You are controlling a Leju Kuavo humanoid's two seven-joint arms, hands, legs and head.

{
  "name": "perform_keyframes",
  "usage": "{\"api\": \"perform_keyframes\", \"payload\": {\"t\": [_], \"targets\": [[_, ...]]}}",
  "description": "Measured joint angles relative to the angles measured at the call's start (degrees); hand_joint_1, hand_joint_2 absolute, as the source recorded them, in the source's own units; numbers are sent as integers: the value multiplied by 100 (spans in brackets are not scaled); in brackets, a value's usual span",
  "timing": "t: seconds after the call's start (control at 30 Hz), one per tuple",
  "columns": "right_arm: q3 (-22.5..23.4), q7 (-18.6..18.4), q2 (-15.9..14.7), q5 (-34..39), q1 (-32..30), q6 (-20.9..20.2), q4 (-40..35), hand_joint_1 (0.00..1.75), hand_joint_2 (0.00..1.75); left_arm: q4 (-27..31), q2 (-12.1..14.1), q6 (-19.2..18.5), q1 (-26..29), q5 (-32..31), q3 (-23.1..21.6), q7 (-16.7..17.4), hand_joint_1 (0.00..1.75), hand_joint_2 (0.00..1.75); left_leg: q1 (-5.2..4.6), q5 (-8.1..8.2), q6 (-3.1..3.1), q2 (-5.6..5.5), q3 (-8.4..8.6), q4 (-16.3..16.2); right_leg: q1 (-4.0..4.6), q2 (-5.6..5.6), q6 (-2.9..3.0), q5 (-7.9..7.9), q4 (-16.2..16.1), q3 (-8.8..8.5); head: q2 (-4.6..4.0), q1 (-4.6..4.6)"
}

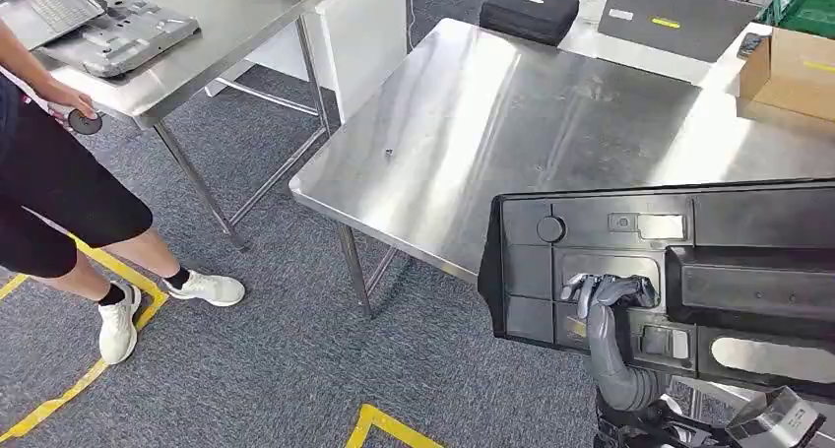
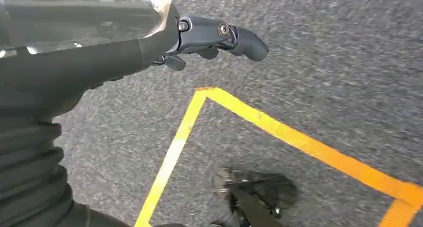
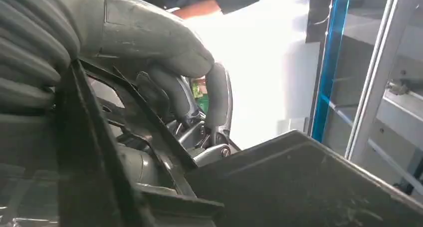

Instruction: Take the parts from the cabinet and place them on the table.

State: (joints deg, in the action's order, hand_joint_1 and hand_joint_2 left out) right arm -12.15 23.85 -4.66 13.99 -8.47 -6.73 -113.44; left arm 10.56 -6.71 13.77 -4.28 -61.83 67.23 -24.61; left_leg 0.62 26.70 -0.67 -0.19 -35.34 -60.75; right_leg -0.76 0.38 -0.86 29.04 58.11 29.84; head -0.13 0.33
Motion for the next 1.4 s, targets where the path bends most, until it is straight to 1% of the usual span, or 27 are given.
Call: {"api": "perform_keyframes", "payload": {"t": [0.03, 0.1, 0.17, 0.2, 0.23, 0.3, 0.33, 0.37, 0.4, 0.47, 0.5, 0.53, 0.57, 0.6, 0.63, 0.83, 0.9, 1.03, 1.1, 1.13, 1.17, 1.2, 1.27, 1.3, 1.33, 1.37, 1.4], "targets": [[0, 0, -2, -2, 10, 0, 0, 175, 175, 0, 2, 0, -4, -2, 0, -2, 0, 175, -27, 233, -28, 7, -20, 68, 28, 9, -39, 23, 12, 6, 0, -18], [-4, -7, 0, 0, 3, 0, 2, 175, 175, 0, 0, 0, 19, 0, 0, 0, 0, 175, -57, 38, -115, 2, 35, 61, 31, 3, -108, 66, 0, 45, 0, -18], [-2, -4, -2, 0, 13, 0, -2, 175, 175, 0, -2, 0, 16, 0, 0, 0, 0, 175, -6, -7, -193, 6, 110, 151, 40, -5, -174, 119, 9, 9, 0, -11], [-2, -2, -9, -2, 15, 0, -2, 175, 175, 0, -2, 0, 14, 0, 0, -2, 0, 175, -17, 5, -214, 11, 147, 181, 25, -13, -177, 188, 162, 63, 0, 0], [-4, -2, -7, -2, 20, 0, -2, 175, 175, 2, 2, 0, 5, 0, 0, -2, 0, 175, -15, 20, -244, 13, 165, 186, 23, -12, -152, 348, 541, 261, 0, 0], [0, 0, -13, -2, 6, 0, 4, 175, 175, 2, 2, 0, 2, 0, 0, -2, 0, 175, -20, 62, -282, 11, 182, 185, 17, -12, -128, 677, 1531, 850, 0, 0], [-2, 0, -15, -2, 0, 0, 9, 175, 175, 2, 2, 0, 2, 0, 0, -2, 0, 175, -20, 85, -286, 4, 197, 184, 17, -13, -156, 712, 1840, 1075, 0, 2], [-2, 0, -15, -2, 0, 0, 9, 175, 175, 2, 2, 0, 5, 0, 0, -2, 0, 175, -19, 108, -282, -3, 225, 184, 11, -13, -200, 623, 1835, 1144, 0, 0], [0, -2, -15, 0, 2, 0, 9, 175, 175, 2, 0, 0, 8, 0, 0, -2, 0, 175, -18, 138, -276, -15, 266, 184, 2, -14, -268, 423, 1572, 1071, 0, 2], [0, 0, -15, -2, 5, 0, 9, 175, 175, 2, -4, -2, 7, 0, 0, 2, 0, 175, -11, 206, -239, -35, 380, 183, -3, -26, -378, -132, 499, 645, 0, 4], [0, -2, -15, -11, 7, 0, 9, 175, 175, 2, -4, -2, 7, 0, 0, 24, 0, 175, -18, 239, -205, -39, 403, 185, -1, -50, -363, -302, 75, 500, 0, 17], [-2, -2, -15, -15, 7, 0, 7, 175, 175, 2, -4, 0, -1, 0, 0, 46, 0, 175, -66, 293, -157, -50, 426, 167, 53, -37, -293, -304, 51, 424, 0, 6], [-2, -2, -13, -15, 8, 0, 9, 175, 175, 2, -2, 0, -1, 0, 0, 63, 0, 175, -70, 301, -144, -41, 426, 179, 34, -34, -238, -306, 52, 427, 0, -5], [-2, -4, -15, -17, 2, 0, 9, 175, 175, 2, 4, -2, -2, 0, 0, 83, 0, 175, -76, 342, -232, -34, 438, 158, 1, -23, -249, -315, 35, 420, 0, -2], [0, -4, -18, -15, 9, 0, 9, 175, 175, 2, 4, -2, -1, 0, 0, 102, 0, 175, -69, 312, -329, -31, 446, 169, 20, -18, -247, -312, 37, 411, 0, 2], [0, -20, -11, -22, 48, 0, 9, 175, 175, 2, -2, 2, -6, -18, 0, 151, 0, 175, -62, 322, -285, -30, 492, 241, 26, -14, -194, -277, 36, 409, 0, 2], [0, -35, -11, -17, 48, 0, 9, 175, 175, 2, -2, 6, -5, -17, 0, 160, 0, 175, -64, 324, -284, -30, 495, 242, 21, -14, -194, -276, 37, 406, 0, -33], [0, -35, -11, -15, 76, 0, 9, 175, 175, 2, 0, 9, -5, -18, 0, 160, 0, 175, -88, 326, -283, -30, 493, 241, 6, -15, -197, -278, 36, 400, 0, -31], [0, -35, -11, -17, 77, 0, 9, 175, 175, 2, -2, 9, -6, -17, 0, 160, 0, 175, -118, 318, -286, -22, 502, 254, -11, -1, -220, -294, 12, 392, 0, -33], [0, -35, -15, -17, 81, 0, 0, 175, 175, 2, -15, 7, -6, -17, -2, 160, 0, 175, -61, 250, -282, 3, 557, 369, 58, 10, -238, -289, 28, 397, 0, -31], [0, -35, -24, -17, 78, 0, 0, 175, 175, 2, -17, 7, -5, -17, 0, 162, 0, 175, -42, 215, -263, 40, 606, 431, 5, -10, -249, -246, 123, 463, 0, -29], [-4, -35, -31, -17, 99, 0, 0, 175, 175, 2, -15, 9, -3, -20, 0, 162, 0, 175, -21, 201, -292, 68, 621, 456, 20, -6, -242, -121, 364, 579, 0, -5], [-4, -37, -46, -15, 100, 0, 5, 175, 175, 2, -20, 9, -4, -17, 0, 162, 0, 175, -16, 205, -286, 152, 622, 460, -5, -6, -247, 230, 1314, 1063, 0, -2], [-4, -37, -57, -15, 92, 0, 9, 175, 175, 2, -26, 9, -4, -17, 0, 162, 0, 175, -15, 213, -279, 197, 622, 457, -22, -8, -277, 324, 1695, 1274, 0, -5], [-4, -37, -63, -15, 93, 0, 9, 175, 175, 2, -28, 7, -4, -20, 0, 162, 0, 175, -7, 224, -263, 235, 631, 455, -42, -10, -328, 302, 1788, 1352, 0, -2], [-4, -37, -68, -15, 93, 0, 9, 175, 175, 0, -33, 7, -4, -18, 0, 162, 0, 175, 10, 244, -234, 277, 653, 454, -65, -20, -407, 178, 1596, 1273, 0, -7], [-4, -37, -72, -7, 95, 0, 9, 175, 175, 0, -41, 7, -4, -20, 0, 162, 0, 175, 36, 270, -197, 312, 685, 451, -90, -51, -498, -30, 1174, 1058, 0, -2]]}}
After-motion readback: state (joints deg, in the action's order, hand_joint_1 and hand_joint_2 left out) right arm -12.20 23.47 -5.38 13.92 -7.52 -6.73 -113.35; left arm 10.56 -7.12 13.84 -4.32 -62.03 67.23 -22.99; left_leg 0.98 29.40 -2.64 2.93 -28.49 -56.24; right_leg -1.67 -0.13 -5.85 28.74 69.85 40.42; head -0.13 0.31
